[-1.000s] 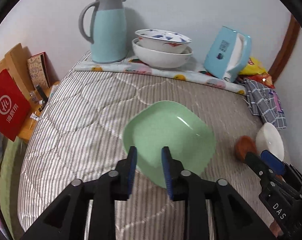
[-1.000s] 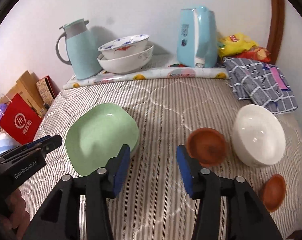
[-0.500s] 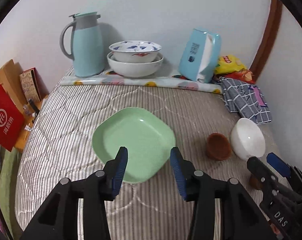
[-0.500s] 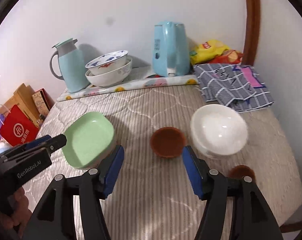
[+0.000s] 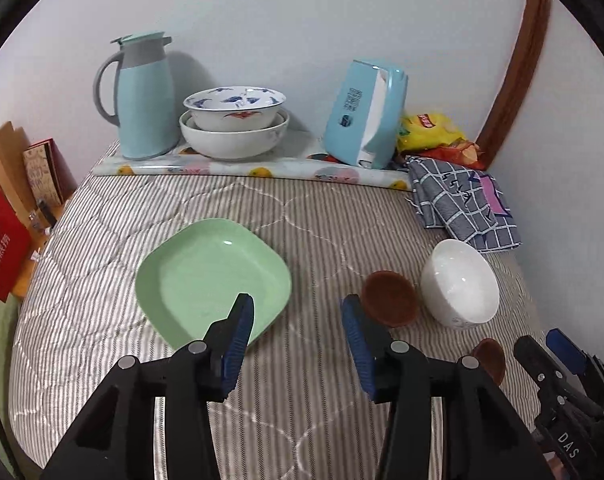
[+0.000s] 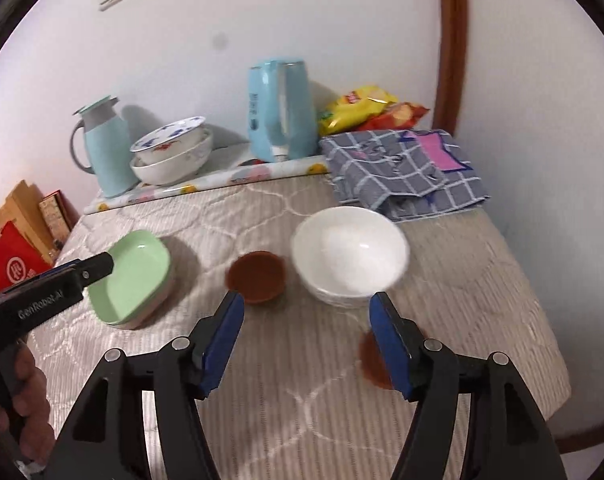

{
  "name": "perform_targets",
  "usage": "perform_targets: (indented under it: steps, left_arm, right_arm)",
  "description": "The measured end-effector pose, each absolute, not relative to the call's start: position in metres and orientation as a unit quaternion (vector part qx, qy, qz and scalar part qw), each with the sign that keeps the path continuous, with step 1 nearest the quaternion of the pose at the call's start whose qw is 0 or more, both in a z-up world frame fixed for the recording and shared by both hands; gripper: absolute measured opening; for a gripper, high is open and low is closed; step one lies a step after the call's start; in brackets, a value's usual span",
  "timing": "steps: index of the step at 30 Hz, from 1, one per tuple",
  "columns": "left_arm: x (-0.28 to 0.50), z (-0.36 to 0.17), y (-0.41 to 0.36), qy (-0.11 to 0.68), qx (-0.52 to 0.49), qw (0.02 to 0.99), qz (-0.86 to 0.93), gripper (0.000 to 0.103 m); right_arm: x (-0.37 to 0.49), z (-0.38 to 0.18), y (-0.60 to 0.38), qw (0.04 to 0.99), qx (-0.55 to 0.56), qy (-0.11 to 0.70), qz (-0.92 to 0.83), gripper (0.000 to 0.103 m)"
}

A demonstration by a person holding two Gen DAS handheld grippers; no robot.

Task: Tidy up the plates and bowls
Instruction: 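Move the right gripper toward the small brown clay bowls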

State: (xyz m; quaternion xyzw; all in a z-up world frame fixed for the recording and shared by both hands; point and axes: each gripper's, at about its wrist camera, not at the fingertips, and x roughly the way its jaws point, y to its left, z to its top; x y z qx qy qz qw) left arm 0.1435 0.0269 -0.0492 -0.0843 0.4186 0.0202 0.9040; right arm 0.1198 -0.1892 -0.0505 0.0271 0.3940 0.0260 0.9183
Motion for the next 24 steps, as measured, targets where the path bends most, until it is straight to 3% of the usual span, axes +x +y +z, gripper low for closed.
perform_targets:
  steps: [24]
  left_arm:
    - [0.182, -0.093, -0.026, 0.475, -0.072, 0.877, -0.016, 0.044]
  right_arm:
    - [0.117, -0.099, -0.293, 0.9, 0.069, 0.426, -0.054, 0.065]
